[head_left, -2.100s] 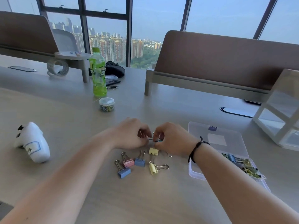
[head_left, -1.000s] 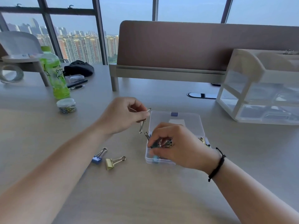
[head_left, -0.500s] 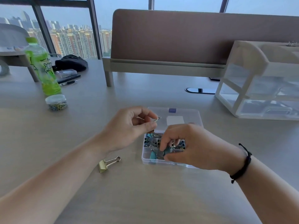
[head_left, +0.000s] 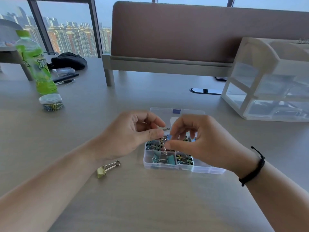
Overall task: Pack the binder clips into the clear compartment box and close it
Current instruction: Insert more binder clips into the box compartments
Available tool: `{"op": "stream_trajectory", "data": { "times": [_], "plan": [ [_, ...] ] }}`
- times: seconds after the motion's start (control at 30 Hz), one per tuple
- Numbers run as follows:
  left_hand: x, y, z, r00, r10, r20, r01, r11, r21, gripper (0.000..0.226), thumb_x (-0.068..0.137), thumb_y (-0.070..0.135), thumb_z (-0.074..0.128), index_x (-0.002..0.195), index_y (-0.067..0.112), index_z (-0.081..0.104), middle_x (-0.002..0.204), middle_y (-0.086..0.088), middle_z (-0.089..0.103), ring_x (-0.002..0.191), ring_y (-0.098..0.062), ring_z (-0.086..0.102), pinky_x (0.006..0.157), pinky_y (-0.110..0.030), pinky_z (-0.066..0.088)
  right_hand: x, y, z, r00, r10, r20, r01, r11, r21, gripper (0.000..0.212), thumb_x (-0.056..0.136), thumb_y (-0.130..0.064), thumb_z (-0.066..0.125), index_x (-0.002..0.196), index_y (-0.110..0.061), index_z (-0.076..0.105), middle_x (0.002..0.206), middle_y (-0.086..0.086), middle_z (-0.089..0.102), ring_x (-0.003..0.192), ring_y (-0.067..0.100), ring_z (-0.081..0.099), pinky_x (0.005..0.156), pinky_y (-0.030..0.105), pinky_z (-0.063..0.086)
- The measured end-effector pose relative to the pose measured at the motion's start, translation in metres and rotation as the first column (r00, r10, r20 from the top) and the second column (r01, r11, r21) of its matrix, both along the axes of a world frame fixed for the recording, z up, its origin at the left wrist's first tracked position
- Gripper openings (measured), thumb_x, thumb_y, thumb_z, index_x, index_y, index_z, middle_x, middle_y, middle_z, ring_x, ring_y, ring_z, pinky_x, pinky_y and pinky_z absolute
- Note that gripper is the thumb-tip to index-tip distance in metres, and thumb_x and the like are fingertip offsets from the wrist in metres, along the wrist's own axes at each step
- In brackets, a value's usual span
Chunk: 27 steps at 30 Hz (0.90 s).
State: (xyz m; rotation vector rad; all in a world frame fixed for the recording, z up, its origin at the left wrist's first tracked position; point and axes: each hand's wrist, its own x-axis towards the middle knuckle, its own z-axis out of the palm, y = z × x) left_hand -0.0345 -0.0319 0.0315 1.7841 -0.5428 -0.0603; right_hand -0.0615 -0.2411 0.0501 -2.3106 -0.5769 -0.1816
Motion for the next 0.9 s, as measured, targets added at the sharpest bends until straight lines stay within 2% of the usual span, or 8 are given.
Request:
{"op": "stream_trajectory", "data": {
  "times": [0.2,0.33,0.43,0.5,0.63,0.77,0.83,0.9],
  "plan": [
    [-0.002,-0.003,0.001,1.0,-0.021,-0.016,0.021,0.999,-0.027,0.026,0.068,0.019,0.076,0.091,0.01,0.072,0.092,-0.026,0.068,0.08,-0.024,0.069,0.082,-0.031,0.058,-0.004,0.012,-0.01,0.995,0.01,-0.104,0.003,0.992,0.129,0.033,0.071,-0.025,0.085,0.09,-0.021,0.058,0.073,-0.005,0.073,0.059,0.006,0.06,0.063,0.027,0.053],
    [0.002,0.005,0.003,0.998,-0.038,-0.046,0.037,0.999,-0.008,0.028,0.069,0.016,0.075,0.095,0.006,0.071,0.082,-0.008,0.07,0.076,-0.017,0.072,0.076,-0.025,0.058,-0.002,0.012,-0.009,0.981,0.048,-0.19,-0.007,0.978,0.21,0.039,0.073,-0.014,0.084,0.097,-0.029,0.057,0.076,0.001,0.073,0.064,0.026,0.066,0.067,0.042,0.057],
    [0.002,0.009,0.008,1.0,-0.025,0.006,0.025,0.998,0.054,0.017,0.074,0.014,0.074,0.088,0.007,0.069,0.079,-0.009,0.072,0.07,-0.019,0.071,0.068,-0.025,0.057,-0.001,0.01,-0.01,0.982,0.07,-0.178,-0.038,0.984,0.175,0.036,0.076,-0.012,0.081,0.098,-0.036,0.065,0.076,0.002,0.07,0.066,0.032,0.065,0.067,0.047,0.057],
    [0.002,0.012,0.009,0.996,-0.021,0.091,0.007,0.989,0.146,0.007,0.083,0.007,0.073,0.085,0.013,0.068,0.072,-0.004,0.07,0.062,-0.016,0.063,0.061,-0.025,0.053,0.001,0.006,-0.01,0.983,0.073,-0.167,-0.049,0.989,0.143,0.027,0.078,-0.013,0.079,0.097,-0.032,0.071,0.074,0.002,0.068,0.064,0.031,0.062,0.067,0.046,0.055],
    [0.001,0.014,0.008,0.96,-0.015,0.28,-0.088,0.932,0.352,0.026,0.093,0.003,0.063,0.085,0.027,0.068,0.056,0.011,0.051,0.05,-0.005,0.042,0.05,-0.012,0.033,0.003,0.002,-0.008,0.985,0.08,-0.156,-0.069,0.994,0.08,0.017,0.077,-0.024,0.082,0.091,-0.027,0.072,0.07,0.0,0.068,0.063,0.026,0.062,0.065,0.042,0.056],
    [-0.001,0.014,0.005,0.934,-0.164,0.317,-0.023,0.859,0.512,0.046,0.092,-0.007,0.053,0.081,0.033,0.072,0.084,0.013,0.058,0.073,-0.009,0.057,0.068,-0.022,0.044,0.004,0.001,-0.009,0.993,0.058,-0.107,-0.06,0.998,-0.018,0.02,0.076,-0.033,0.082,0.073,-0.019,0.068,0.054,-0.007,0.053,0.048,0.004,0.041,0.049,0.017,0.038],
    [0.0,0.016,0.002,0.925,-0.226,0.307,0.008,0.816,0.577,0.054,0.087,-0.013,0.047,0.082,0.032,0.077,0.095,0.015,0.056,0.085,-0.013,0.06,0.074,-0.033,0.049,0.004,0.001,-0.01,0.995,0.052,-0.09,-0.057,0.997,-0.056,0.024,0.077,-0.035,0.08,0.068,-0.017,0.067,0.052,-0.003,0.05,0.047,0.004,0.038,0.048,0.014,0.033],
    [0.0,0.017,0.001,0.918,-0.257,0.302,0.013,0.781,0.624,0.059,0.084,-0.014,0.044,0.085,0.035,0.079,0.098,0.017,0.052,0.089,-0.011,0.058,0.073,-0.026,0.047,0.003,0.002,-0.01,0.995,0.057,-0.084,-0.063,0.995,-0.074,0.026,0.078,-0.036,0.079,0.064,-0.019,0.065,0.049,-0.004,0.048,0.046,0.005,0.037,0.047,0.014,0.032]
  ]
}}
